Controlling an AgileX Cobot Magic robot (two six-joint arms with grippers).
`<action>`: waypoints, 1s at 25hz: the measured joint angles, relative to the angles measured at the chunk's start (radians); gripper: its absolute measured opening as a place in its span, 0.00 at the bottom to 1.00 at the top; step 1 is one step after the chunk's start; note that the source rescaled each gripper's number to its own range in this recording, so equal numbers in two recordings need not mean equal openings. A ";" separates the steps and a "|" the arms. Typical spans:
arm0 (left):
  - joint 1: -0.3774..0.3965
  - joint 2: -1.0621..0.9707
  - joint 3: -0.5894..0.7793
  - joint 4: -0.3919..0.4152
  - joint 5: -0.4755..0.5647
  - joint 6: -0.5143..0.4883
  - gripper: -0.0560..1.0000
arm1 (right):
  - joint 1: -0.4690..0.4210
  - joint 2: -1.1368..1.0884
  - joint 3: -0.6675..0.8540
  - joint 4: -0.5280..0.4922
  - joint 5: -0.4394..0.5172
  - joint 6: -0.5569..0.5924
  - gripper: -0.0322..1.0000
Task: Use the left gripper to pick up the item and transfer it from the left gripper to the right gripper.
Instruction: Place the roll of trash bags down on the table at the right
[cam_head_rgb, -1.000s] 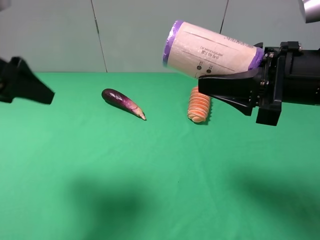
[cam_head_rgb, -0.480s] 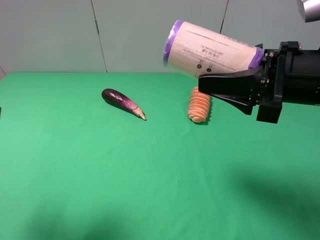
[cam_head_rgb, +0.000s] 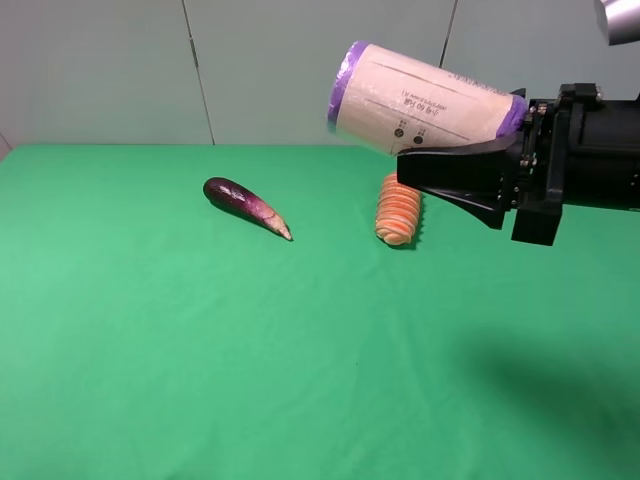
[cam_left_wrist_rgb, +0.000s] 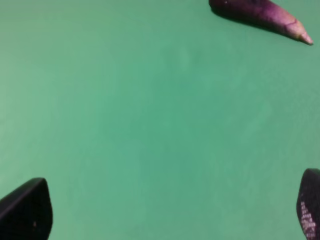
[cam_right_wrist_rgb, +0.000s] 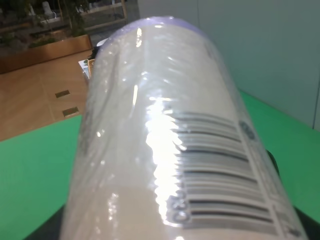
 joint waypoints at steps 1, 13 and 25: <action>0.000 -0.037 0.003 0.007 0.022 -0.012 0.95 | 0.000 0.000 0.000 0.000 -0.001 0.002 0.04; 0.000 -0.168 0.042 0.172 0.118 -0.189 0.91 | 0.000 0.000 0.000 0.000 -0.029 0.059 0.04; 0.000 -0.168 0.054 0.173 0.092 -0.196 0.72 | 0.000 0.000 0.000 0.000 -0.032 0.126 0.04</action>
